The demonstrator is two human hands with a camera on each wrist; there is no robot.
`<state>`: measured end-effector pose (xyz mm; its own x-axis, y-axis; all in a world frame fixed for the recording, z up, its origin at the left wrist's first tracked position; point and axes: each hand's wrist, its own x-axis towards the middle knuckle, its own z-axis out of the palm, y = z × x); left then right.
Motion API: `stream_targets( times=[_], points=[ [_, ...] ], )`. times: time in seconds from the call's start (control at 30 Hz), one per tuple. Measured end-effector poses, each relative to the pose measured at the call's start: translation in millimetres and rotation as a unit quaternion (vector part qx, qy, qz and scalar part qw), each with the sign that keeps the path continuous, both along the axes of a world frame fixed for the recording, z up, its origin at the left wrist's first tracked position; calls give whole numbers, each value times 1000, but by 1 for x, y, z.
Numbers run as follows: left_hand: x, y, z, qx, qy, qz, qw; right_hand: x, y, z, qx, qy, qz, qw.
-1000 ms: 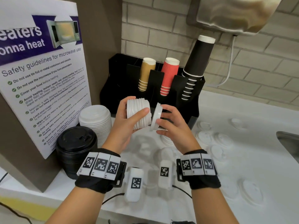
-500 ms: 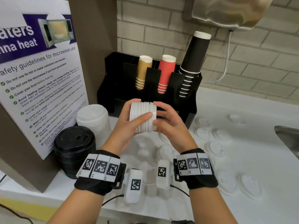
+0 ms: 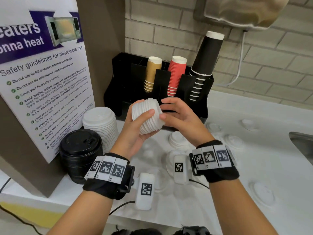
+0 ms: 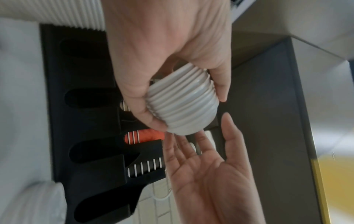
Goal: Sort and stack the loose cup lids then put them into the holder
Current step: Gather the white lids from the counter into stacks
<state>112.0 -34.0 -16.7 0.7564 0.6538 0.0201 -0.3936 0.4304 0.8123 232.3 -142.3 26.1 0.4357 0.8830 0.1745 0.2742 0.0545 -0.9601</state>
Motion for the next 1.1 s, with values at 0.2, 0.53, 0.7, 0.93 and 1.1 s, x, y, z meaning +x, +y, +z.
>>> stream_targets(
  times=[0.2,0.53,0.7,0.93,1.1],
  points=[
    [5,4,0,-82,-27,34,996,18,2,-6,-126,-145,-15,981],
    [5,9,1,-71,-39,27,996,-28,1,-69,-373,-565,266,686],
    [2,15,2,-68,-35,37,996,-28,3,-62,-351,-508,238,750],
    [-5,23,6,-39,-36,68,996,14,5,-20,-227,-330,30,916],
    [-3,16,4,13,-28,70,997,17,7,-16,-92,-27,-73,993]
  ],
)
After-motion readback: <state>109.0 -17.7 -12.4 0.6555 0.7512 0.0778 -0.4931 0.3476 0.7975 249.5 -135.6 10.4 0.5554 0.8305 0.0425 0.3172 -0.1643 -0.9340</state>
